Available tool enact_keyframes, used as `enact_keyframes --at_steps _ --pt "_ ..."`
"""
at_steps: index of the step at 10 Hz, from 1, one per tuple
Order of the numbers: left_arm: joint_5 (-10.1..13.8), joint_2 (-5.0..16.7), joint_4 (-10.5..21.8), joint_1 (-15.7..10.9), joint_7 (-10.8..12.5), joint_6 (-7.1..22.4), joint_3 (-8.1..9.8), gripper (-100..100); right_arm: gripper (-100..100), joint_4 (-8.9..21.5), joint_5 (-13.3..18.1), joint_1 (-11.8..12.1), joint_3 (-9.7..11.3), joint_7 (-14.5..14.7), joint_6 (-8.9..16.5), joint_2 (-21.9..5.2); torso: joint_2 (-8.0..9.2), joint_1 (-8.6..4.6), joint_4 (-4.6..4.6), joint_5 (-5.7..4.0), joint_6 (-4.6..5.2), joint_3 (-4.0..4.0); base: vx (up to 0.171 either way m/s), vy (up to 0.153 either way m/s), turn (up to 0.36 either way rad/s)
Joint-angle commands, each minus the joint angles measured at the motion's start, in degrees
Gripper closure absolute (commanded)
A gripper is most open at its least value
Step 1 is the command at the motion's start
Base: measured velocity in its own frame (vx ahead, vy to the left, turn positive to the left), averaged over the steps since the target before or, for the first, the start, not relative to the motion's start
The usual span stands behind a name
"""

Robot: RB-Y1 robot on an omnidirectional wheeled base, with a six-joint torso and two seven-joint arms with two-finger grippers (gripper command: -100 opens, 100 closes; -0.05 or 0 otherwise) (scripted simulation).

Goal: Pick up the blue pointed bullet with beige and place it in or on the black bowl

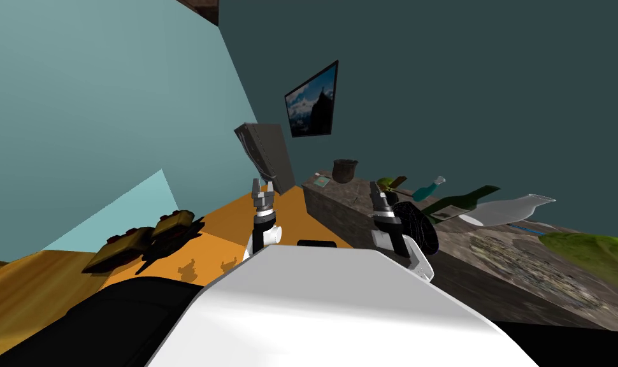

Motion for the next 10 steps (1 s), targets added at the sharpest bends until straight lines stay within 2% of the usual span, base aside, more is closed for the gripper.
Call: enact_keyframes --at_steps 1,2,5,6,10 --pt "0.0 0.0 0.0 0.0 0.0 0.0 0.0 0 -100 2.86 2.2 -1.0 -1.14 2.86 0.04 0.43 0.0 0.0 0.0 0.0 0.0 0.0 0.078 0.058 -0.05" --pt "0.0 0.0 0.0 0.0 0.0 0.0 0.0 0 -100 3.31 2.2 -1.0 -1.14 3.09 0.04 0.43 0.01 -0.02 0.0 -0.01 -0.01 0.0 0.043 0.042 -0.025" --pt "0.0 0.0 0.0 0.0 0.0 0.0 0.0 0 -100 8.92 5.94 -2.75 -3.87 8.06 -0.02 0.67 0.12 -0.06 0.03 -0.02 0.01 0.07 0.055 0.062 -0.066" --pt "0.0 0.0 0.0 0.0 0.0 0.0 0.0 0 -100 9.69 5.94 -2.75 -3.87 8.06 -0.02 0.67 0.06 0.06 0.01 0.01 -0.01 0.03 0.048 0.055 -0.025" --pt "0.0 0.0 0.0 0.0 0.0 0.0 0.0 0 -100 18.12 10.92 -5.17 -7.48 14.66 0.0 1.16 0.05 -0.08 0.01 -0.02 0.0 0.03 0.06 0.05 -0.068"
